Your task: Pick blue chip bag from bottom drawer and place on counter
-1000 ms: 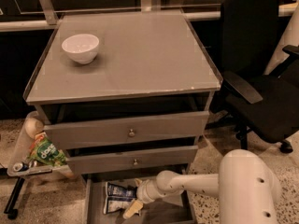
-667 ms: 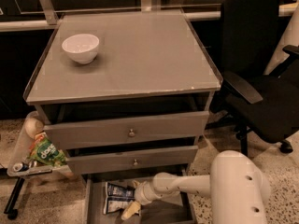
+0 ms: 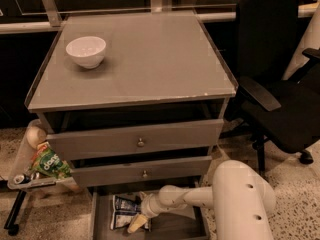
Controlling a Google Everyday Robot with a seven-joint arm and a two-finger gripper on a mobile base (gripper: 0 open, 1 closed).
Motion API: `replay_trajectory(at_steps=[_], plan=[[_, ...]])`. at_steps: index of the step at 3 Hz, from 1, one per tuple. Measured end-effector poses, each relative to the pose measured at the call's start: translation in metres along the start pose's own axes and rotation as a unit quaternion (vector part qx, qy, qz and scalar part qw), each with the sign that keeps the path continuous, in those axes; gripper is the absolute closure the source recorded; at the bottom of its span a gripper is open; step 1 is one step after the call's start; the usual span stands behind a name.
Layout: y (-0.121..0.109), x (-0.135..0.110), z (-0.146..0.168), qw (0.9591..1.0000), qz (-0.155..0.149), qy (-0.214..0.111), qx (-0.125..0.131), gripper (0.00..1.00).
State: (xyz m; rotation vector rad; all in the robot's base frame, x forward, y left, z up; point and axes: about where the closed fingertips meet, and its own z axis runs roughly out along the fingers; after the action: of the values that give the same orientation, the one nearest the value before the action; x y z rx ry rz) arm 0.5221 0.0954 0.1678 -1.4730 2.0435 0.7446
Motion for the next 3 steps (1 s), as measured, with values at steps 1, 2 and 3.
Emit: replay_trajectory(at_steps=[1,2,3], plan=[[-0.007,0.000,0.010,0.9999,-0.008,0.005,0.007,0.00],[-0.007,0.000,0.010,0.9999,-0.008,0.004,0.007,0.00],[-0.005,0.013,0.025,1.0000,0.004,0.004,0.004,0.00]])
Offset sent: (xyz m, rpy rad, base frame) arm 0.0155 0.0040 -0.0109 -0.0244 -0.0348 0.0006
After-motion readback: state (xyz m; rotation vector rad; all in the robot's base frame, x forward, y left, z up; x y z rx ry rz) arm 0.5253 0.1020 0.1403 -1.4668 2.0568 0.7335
